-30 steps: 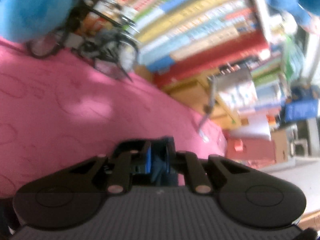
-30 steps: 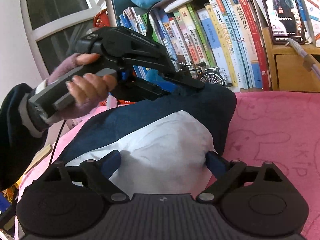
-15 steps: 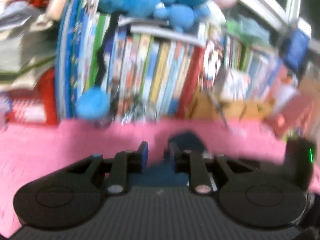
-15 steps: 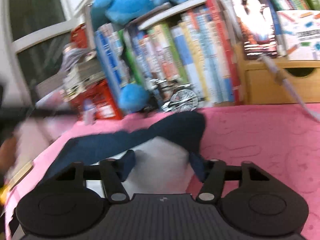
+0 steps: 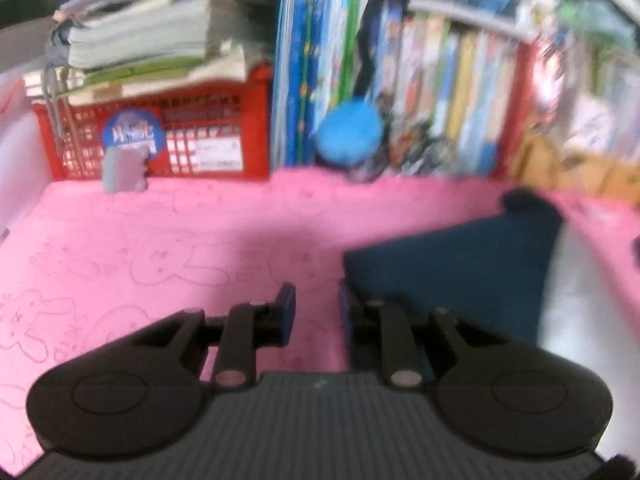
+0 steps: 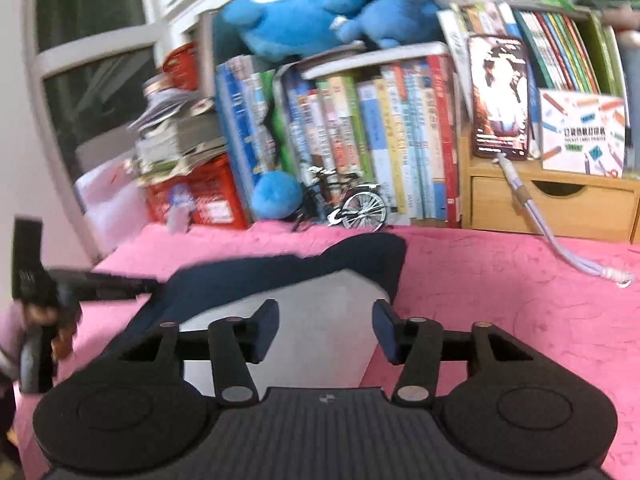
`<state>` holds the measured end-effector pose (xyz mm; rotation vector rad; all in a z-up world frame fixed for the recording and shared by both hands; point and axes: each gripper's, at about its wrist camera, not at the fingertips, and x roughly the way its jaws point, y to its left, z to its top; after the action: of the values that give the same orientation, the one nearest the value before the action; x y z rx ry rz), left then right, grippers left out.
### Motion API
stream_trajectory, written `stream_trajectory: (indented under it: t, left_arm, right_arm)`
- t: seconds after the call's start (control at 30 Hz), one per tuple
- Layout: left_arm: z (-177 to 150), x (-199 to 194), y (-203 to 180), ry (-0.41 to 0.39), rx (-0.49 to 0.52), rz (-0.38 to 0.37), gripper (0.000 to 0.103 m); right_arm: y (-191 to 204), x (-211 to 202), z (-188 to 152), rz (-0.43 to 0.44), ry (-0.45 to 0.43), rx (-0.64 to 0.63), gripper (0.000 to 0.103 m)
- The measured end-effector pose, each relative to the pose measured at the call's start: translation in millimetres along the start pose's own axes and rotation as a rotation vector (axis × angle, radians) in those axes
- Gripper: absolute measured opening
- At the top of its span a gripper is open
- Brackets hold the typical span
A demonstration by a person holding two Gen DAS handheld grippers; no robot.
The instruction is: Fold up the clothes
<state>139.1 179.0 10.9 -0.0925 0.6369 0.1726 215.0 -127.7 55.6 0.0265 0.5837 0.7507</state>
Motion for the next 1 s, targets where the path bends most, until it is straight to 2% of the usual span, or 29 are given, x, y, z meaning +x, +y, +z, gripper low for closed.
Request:
stream_trajectory:
  t: [0.17,0.3,0.4,0.43,0.5,0.57,0.63,0.73,0.83,1.0]
  left_arm:
    - [-14.8,-49.8,4.8,-0.038,-0.017,-0.095,0.034]
    - [-31.8,-74.1,13.8,-0.032,-0.057,-0.182,0.043]
    - [-42.1,-64.6,31.3,0.035,-0.201,-0.268,0.045]
    - [-43.3,-57.2,38.5,0.059,-0.264,-0.297,0.046]
    - [-44.7,-41.7,52.0,0.108,-0.384,-0.356,0.048]
    - [-42.3,-25.0,58.7,0.141,-0.461,-0.410,0.051]
    - [-38.9,-11.7,59.9,0.154,-0.494,-0.418,0.054]
    - [-36.7,7.6,60.4,0.186,-0.524,-0.408,0.056]
    - [-39.1,20.4,57.3,0.222,-0.524,-0.423,0.056]
    - [-45.2,30.9,54.4,0.230,-0.533,-0.463,0.056]
  right_arm:
    - [25.0,-28.7,-23.3,-0.018,0.033,-0.078,0.065]
    - [42.8,-46.8,-47.0,-0.020,0.055,-0.126,0.074]
    - [43.4,-51.9,-59.3,-0.010,0.055,-0.107,0.085]
    - [40.9,-52.2,-62.1,-0.005,0.054,-0.085,0.086]
    - [25.9,-47.4,-62.0,0.020,0.054,0.025,0.086]
    - [8.2,-41.6,-60.9,0.064,0.051,0.151,0.086]
    - [-7.8,-33.4,-59.3,0.120,0.054,0.251,0.091]
    - [-24.2,-17.2,-59.3,0.171,0.083,0.336,0.091]
    - [-32.1,-1.0,-60.3,0.184,0.109,0.363,0.091]
    - [-38.4,25.1,-63.4,0.213,0.148,0.387,0.092]
